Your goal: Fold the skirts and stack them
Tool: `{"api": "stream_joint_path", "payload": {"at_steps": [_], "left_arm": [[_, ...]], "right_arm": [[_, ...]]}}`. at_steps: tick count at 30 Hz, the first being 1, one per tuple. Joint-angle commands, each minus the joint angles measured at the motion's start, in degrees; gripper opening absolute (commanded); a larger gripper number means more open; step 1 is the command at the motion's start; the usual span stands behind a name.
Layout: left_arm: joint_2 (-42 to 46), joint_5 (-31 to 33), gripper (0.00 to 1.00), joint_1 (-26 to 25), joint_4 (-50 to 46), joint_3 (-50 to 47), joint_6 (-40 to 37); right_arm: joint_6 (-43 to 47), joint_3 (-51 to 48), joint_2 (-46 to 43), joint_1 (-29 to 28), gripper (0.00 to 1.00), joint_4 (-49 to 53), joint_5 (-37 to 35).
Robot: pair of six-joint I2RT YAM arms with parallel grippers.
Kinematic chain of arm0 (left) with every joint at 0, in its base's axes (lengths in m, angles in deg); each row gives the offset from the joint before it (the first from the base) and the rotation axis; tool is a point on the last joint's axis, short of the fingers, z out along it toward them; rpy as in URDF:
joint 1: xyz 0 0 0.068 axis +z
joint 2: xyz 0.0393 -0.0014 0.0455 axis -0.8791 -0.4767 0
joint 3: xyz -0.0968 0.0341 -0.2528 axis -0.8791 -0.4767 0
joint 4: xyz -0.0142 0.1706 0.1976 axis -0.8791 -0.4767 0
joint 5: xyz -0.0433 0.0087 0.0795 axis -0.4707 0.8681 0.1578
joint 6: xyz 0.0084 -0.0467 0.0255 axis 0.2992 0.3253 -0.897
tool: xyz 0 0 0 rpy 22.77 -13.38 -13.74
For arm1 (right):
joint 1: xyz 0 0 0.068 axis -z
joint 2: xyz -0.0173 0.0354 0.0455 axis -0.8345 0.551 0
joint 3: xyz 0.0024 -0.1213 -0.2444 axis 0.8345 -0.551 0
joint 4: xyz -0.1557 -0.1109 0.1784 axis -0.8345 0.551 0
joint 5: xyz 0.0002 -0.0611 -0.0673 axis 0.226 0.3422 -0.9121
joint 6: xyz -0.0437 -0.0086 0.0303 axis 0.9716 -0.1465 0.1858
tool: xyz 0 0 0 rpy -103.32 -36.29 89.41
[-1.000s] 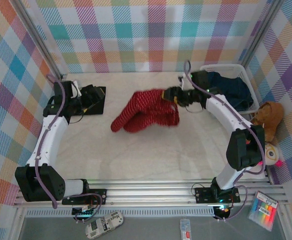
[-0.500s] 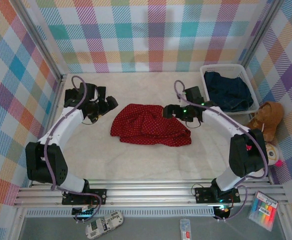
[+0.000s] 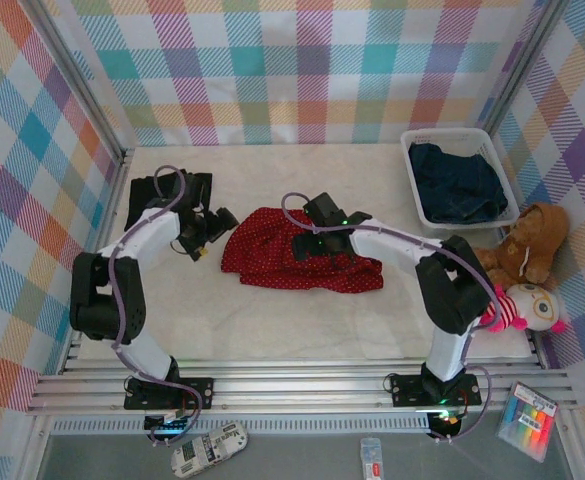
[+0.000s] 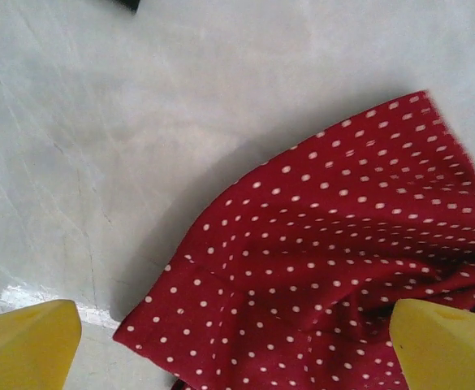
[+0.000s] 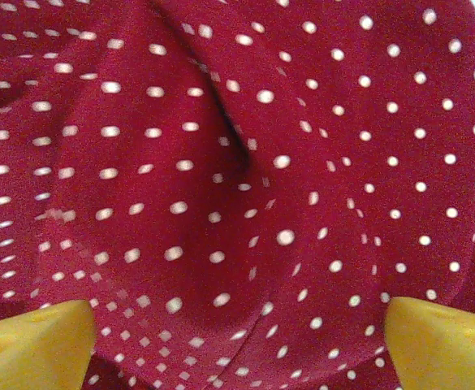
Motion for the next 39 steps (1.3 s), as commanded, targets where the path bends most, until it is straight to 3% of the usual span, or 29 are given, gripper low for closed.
{"api": "stream_joint_path", "payload": {"at_steps": [1, 6, 8, 9, 14, 16, 18, 22, 29, 35, 39], "left_arm": [[-2.75, -3.60, 0.94, -1.28, -1.39, -1.26, 1.33], [-7.28, -4.66, 0.89, -3.69, -0.44, -0.83, 1.47], [-9.61, -5.96, 0.83, -4.78, 0.91, -0.82, 2.11], [-10.40, -6.55, 0.76, -5.18, 1.51, -0.82, 2.51], [-9.99, -3.84, 0.22, -4.54, 1.59, 0.69, 2.49], [-7.07, -3.76, 0.11, -3.05, 2.10, 1.61, 1.85], [-3.30, -3.15, 0.00, -1.26, 2.22, 3.18, 1.14], [3.46, -3.33, 0.00, 1.00, 0.58, 9.62, -2.13], [2.38, 0.02, 0.00, 1.65, -7.92, 31.17, -10.97], [-0.18, -4.04, 0.00, 3.57, -11.52, 45.69, -13.29], [1.65, -7.54, 0.00, 3.35, -11.55, 45.81, -13.13]], "right_arm": [[-0.88, 2.12, 2.02, -0.05, 0.85, 0.47, -2.49], [1.43, 2.85, 2.67, 0.02, 0.70, 0.71, -0.52], [2.48, 2.94, 2.54, 0.02, 0.59, 0.51, 1.45], [2.94, 2.94, 2.38, 0.02, 0.53, 0.43, 2.64], [8.91, 2.66, -2.99, 2.35, 0.09, 2.29, 6.67], [12.42, 1.96, -6.62, 5.77, 0.00, 2.80, 10.43], [17.58, 1.37, -10.24, 10.00, 0.00, 3.27, 17.28], [31.22, 5.41, -13.81, 17.92, 0.00, 9.98, 27.00], [48.27, 22.12, -10.68, 25.02, 0.00, 19.26, 26.57], [55.35, 39.15, -6.53, 25.69, 0.00, 28.20, 23.88], [55.96, 43.16, -6.72, 25.53, 0.00, 32.30, 28.60]]}}
